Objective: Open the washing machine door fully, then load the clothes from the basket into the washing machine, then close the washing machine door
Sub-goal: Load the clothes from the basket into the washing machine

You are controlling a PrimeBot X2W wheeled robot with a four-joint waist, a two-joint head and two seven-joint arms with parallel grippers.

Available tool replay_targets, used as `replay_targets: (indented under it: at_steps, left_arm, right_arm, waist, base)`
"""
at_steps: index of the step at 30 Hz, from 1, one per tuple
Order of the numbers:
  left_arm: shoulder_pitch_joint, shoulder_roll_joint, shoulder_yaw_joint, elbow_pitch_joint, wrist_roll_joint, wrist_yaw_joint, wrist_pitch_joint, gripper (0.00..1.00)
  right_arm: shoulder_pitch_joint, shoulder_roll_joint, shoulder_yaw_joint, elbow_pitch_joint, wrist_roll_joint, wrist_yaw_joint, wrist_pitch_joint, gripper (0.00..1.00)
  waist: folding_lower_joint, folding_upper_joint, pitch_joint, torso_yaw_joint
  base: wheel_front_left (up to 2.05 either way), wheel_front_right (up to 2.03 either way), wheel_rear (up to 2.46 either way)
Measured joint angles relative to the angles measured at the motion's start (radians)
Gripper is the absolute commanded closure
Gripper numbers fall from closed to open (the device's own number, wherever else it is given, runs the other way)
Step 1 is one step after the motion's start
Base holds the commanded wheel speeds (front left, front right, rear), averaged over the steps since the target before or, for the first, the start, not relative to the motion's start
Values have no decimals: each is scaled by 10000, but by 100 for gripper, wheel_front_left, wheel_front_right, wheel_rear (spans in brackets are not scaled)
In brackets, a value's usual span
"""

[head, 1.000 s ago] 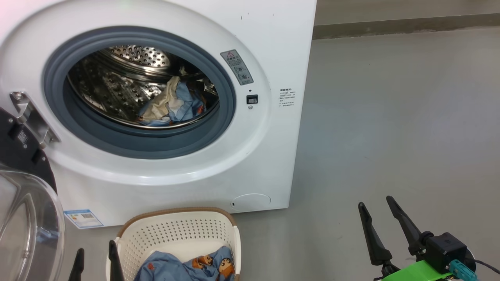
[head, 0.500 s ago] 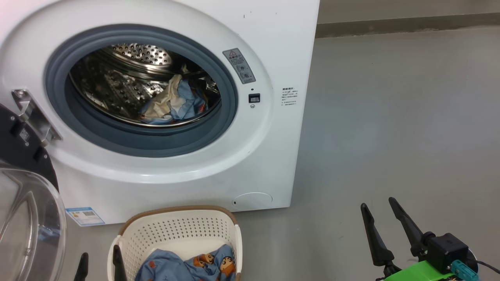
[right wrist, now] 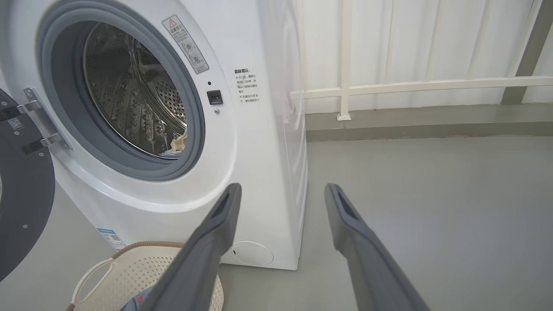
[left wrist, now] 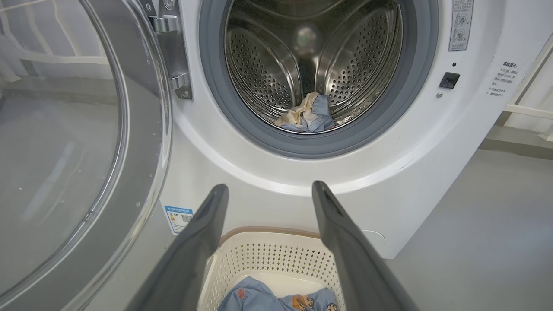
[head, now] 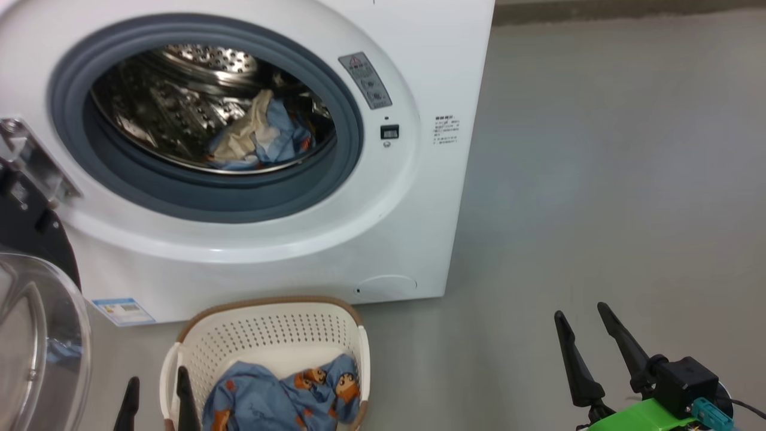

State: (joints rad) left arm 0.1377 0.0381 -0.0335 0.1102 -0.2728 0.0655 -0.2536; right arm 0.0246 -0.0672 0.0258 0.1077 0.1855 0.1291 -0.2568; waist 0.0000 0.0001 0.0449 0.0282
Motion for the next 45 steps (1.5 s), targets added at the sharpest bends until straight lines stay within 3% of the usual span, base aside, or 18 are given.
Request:
replay_targets:
  at_steps: [4,12,22,29,34,45]
  left_arm:
    - [-365,4,-88,198,27,-121,0,0]
    - [-2350,228,-648,1860,372,-633,146,0]
    - [-4426,543,-640,4186,-529,-1496,1925,0]
    - [-6039,1229,-748,5854,-846,-1772,2619,0]
    - [-6719,1390,-665,6959,-1427,-1858,3231,0]
    - [-7829,2088,-276,8995,-1994,-1921,3503,0]
  right_arm:
    - [-130,40,-6,-63,-46,0,0,0]
    - [-1406,77,322,-261,-182,0,0,0]
    - [-2880,98,991,-529,-27,0,-2,0]
    - [-3822,86,1308,-805,161,0,-2,0]
    - [-4047,86,1423,-853,295,0,-2,0]
    - [-4498,92,1616,-1177,639,0,-2,0]
  waist:
    - [0,0,423,-38]
    - [0,0,1605,-214]
    - [0,0,3392,-778]
    - [0,0,4858,-1410]
    - [0,0,5609,-1873]
    - [0,0,6746,-2822]
  base:
    - [0,0,0]
    - [0,0,0]
    - [0,0,0]
    - [0,0,0]
    - [0,0,0]
    - [0,0,0]
